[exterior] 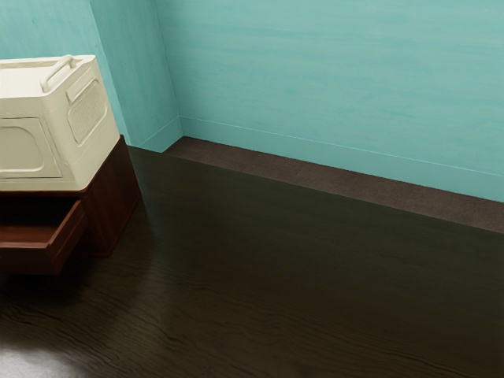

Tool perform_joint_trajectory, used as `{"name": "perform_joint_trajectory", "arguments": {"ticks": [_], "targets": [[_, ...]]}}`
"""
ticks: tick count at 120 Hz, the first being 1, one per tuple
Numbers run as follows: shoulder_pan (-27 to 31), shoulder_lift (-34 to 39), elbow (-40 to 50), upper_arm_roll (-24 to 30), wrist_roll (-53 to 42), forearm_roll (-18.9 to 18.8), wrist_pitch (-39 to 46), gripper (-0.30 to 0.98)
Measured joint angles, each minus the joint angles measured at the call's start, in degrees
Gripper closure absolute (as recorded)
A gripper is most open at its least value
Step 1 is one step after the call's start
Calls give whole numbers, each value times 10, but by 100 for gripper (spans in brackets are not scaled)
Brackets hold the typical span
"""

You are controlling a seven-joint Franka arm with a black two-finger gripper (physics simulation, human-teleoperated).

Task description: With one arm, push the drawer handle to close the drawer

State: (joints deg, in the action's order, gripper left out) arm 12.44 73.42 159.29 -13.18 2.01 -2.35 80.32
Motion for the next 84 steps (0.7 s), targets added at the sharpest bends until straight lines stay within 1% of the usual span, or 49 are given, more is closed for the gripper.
{"name": "perform_joint_trajectory", "arguments": {"ticks": [38,44,50,63,70,79,84], "targets": [[-9,1,12,1,19,-18,21,2],[-8,1,15,0,21,-27,26,2],[0,-11,16,0,20,-48,42,2],[34,-61,8,-2,20,-99,89,2],[54,-114,4,-7,20,-117,127,2],[64,-198,3,-27,20,-131,183,2],[66,-229,2,-40,20,-138,211,2]]}}
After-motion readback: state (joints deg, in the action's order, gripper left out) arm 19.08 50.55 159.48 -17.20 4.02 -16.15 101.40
